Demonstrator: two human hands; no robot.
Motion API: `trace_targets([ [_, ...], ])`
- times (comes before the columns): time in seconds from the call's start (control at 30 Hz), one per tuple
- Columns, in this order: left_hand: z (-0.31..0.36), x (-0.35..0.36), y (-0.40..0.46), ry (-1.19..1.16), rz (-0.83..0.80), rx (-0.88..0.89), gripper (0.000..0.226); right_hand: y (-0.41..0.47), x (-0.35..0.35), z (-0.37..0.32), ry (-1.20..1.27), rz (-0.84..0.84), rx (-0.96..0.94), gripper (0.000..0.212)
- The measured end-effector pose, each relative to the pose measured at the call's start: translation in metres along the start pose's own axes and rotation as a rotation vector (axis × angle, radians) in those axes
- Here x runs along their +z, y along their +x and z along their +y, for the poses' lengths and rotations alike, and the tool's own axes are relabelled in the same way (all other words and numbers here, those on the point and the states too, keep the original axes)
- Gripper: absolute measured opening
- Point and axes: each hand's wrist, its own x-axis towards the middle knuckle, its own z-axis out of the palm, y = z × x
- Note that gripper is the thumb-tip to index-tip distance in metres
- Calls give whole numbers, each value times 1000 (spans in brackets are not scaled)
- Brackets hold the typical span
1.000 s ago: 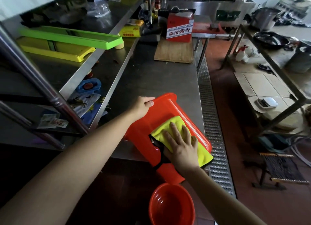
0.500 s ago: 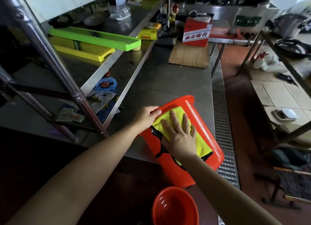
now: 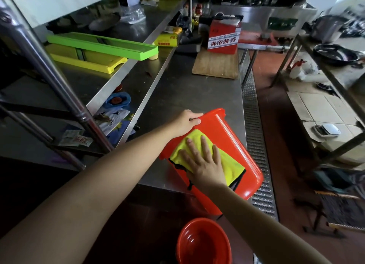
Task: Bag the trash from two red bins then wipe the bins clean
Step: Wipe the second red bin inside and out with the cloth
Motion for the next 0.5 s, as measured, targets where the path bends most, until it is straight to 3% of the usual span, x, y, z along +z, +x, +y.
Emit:
trace_targets([
  [0.17,-18,0,-8,26,-28,21,45,4,0,9,48,30,-12,77],
  [0.4,-21,4,-14,5,-30,-7,42,37,-15,108,629,-8,298,65],
  [0.5,-22,4,-18,13,-47,-49,42,53,-18,125,855,-28,537,60],
])
